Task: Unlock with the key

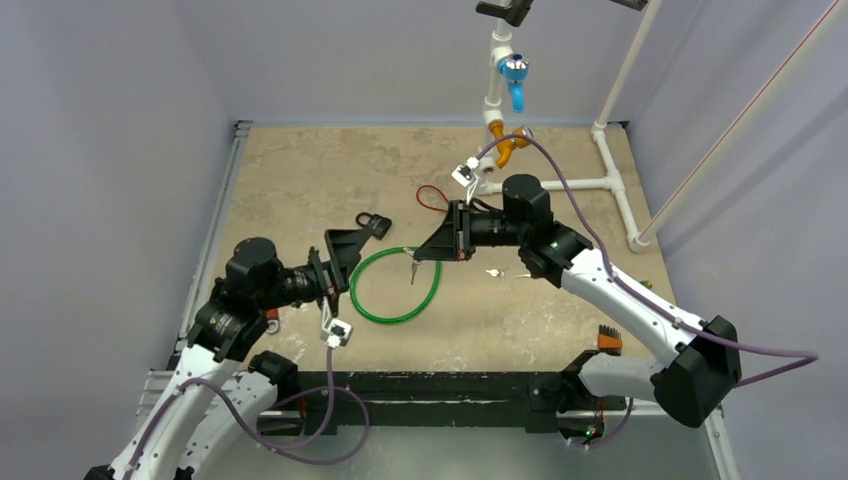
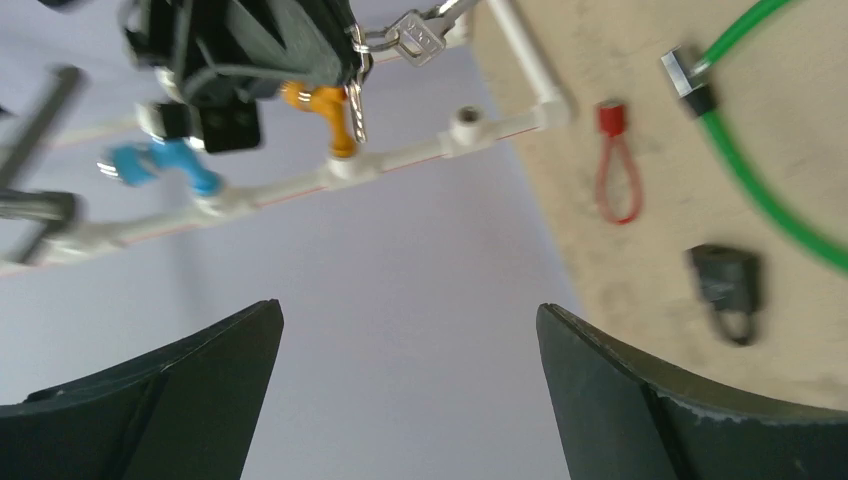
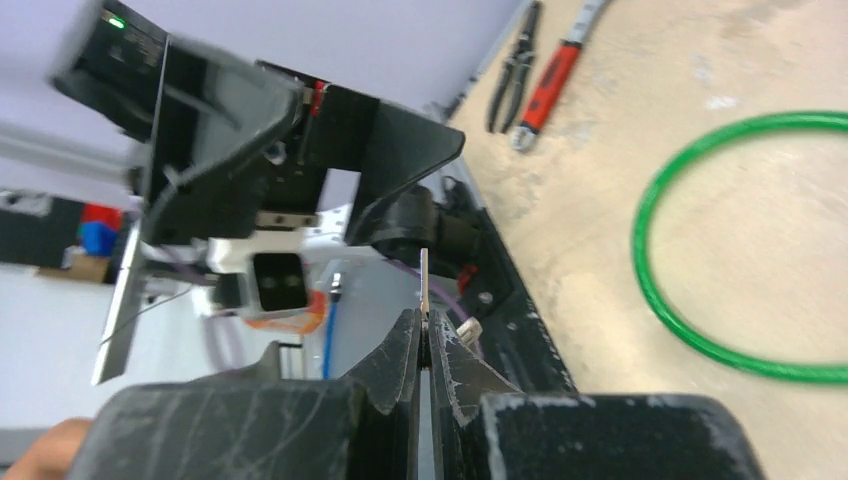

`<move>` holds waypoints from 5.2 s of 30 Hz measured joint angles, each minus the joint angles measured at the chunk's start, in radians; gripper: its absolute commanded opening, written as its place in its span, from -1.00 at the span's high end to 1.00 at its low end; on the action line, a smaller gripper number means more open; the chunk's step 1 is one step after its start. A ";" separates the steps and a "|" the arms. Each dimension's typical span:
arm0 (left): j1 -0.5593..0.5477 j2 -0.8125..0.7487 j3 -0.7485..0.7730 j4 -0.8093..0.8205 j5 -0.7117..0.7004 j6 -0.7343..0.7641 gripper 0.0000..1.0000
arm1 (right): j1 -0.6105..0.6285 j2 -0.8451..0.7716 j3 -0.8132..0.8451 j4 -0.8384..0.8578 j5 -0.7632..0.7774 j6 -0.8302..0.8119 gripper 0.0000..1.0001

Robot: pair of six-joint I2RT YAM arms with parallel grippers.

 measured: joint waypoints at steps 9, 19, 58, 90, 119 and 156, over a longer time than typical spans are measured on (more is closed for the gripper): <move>-0.019 0.459 0.261 -0.247 -0.072 -0.650 -1.00 | -0.002 -0.147 -0.050 -0.319 0.249 -0.169 1.00; -0.099 0.922 0.466 -0.309 -0.139 -0.856 -0.85 | -0.106 -0.348 -0.151 -0.454 0.344 -0.188 1.00; -0.269 1.601 0.930 -0.319 -0.381 -1.058 -0.13 | -0.145 -0.497 0.100 -0.564 0.264 -0.227 1.00; -0.351 1.334 0.655 -0.243 -0.303 -1.028 1.00 | -0.146 -0.433 0.238 -0.662 0.266 -0.301 1.00; -0.380 0.427 0.272 -0.184 -0.331 -1.027 1.00 | -0.097 -0.233 0.298 -0.801 0.179 -0.491 1.00; -0.588 0.499 0.184 0.012 -0.622 -0.904 1.00 | 0.093 -0.005 0.298 -0.915 0.306 -0.532 1.00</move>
